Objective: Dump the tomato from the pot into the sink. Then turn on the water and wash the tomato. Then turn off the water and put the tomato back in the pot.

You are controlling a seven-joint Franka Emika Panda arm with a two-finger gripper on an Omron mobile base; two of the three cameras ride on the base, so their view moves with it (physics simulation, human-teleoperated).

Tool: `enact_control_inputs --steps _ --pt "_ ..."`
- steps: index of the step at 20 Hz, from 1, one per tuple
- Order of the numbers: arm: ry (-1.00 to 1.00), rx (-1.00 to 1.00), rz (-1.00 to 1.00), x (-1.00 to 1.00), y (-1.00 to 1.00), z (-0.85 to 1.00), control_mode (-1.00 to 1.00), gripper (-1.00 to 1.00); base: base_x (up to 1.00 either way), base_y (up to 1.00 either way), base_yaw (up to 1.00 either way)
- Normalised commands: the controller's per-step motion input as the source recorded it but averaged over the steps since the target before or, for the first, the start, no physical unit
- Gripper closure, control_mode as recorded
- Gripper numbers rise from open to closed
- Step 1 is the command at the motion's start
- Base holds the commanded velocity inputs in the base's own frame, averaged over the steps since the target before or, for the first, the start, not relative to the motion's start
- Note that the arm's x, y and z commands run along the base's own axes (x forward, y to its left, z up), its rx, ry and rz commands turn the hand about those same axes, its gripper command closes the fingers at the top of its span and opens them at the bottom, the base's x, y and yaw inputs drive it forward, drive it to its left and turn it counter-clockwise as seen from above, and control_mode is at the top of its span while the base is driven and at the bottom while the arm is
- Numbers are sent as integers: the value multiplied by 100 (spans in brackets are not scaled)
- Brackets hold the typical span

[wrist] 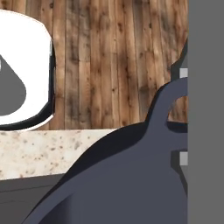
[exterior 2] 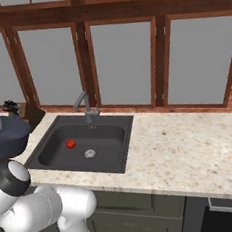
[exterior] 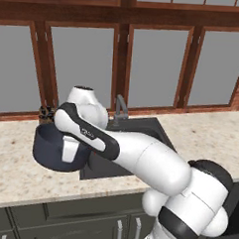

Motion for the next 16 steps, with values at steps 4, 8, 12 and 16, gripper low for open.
enact_control_inputs --steps 4,8,12,16 --pt "3 -10 0 0 35 -31 -100 100 0 0 0" --pt "4 -12 -1 0 32 -23 -100 100 0 0 0" --pt "3 -13 -2 14 24 -29 -100 100 0 0 0" --pt "0 -12 -2 29 17 -30 -100 100 0 0 0"
